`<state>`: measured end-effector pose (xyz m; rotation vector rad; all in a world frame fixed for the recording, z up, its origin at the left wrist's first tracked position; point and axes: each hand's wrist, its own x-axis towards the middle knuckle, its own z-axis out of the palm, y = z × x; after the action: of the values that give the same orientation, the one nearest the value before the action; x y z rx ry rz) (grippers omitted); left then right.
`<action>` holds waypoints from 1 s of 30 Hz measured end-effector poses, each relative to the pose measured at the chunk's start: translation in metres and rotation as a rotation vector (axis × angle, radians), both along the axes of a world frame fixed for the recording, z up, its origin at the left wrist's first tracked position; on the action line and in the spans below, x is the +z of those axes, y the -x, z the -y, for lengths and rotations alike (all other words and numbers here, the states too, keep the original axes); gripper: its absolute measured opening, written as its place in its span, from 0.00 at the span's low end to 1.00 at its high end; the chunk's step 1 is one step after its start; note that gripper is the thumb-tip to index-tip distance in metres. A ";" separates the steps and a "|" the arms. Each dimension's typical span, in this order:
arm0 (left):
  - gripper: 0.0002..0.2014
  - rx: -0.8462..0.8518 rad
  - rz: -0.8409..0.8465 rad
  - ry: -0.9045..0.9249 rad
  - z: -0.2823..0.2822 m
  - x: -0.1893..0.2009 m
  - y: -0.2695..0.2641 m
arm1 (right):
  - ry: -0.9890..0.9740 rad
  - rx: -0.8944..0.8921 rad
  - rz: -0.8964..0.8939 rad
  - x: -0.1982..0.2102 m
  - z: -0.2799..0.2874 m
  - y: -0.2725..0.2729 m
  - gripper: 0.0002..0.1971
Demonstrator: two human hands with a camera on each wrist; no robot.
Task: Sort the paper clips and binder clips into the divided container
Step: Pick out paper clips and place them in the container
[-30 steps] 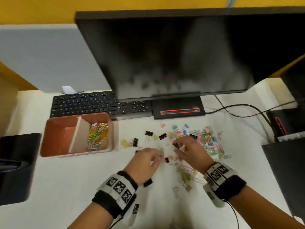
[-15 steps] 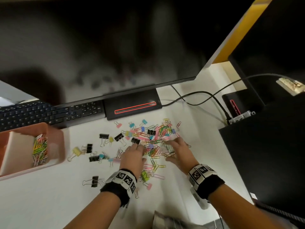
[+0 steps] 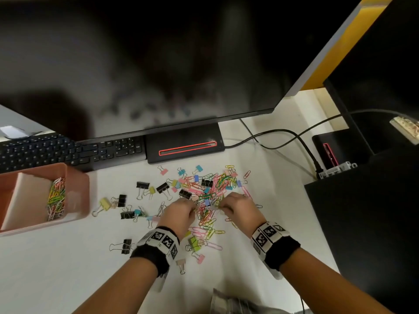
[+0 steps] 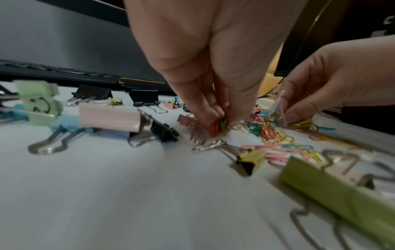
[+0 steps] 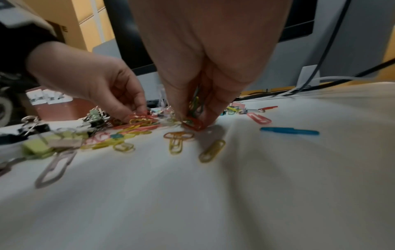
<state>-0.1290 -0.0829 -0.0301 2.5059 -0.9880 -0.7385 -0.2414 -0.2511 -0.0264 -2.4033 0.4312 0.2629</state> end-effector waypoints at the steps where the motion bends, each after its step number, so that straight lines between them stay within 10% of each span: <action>1: 0.09 0.026 -0.007 0.000 -0.001 0.002 -0.001 | -0.012 -0.020 0.018 0.001 0.002 -0.001 0.08; 11: 0.06 0.421 -0.100 0.306 -0.061 0.077 -0.029 | -0.070 -0.047 0.246 0.052 -0.017 -0.025 0.06; 21: 0.05 0.754 0.180 0.220 -0.199 0.128 -0.124 | -0.234 0.195 0.468 0.124 -0.163 -0.176 0.04; 30: 0.13 0.725 0.184 0.193 -0.237 0.111 -0.156 | -0.291 0.257 0.185 0.104 -0.262 -0.258 0.13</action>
<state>0.0266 0.1536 0.0808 2.5124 -0.1338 -0.1800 0.0166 0.0105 0.0775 -2.1673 -0.0029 0.1987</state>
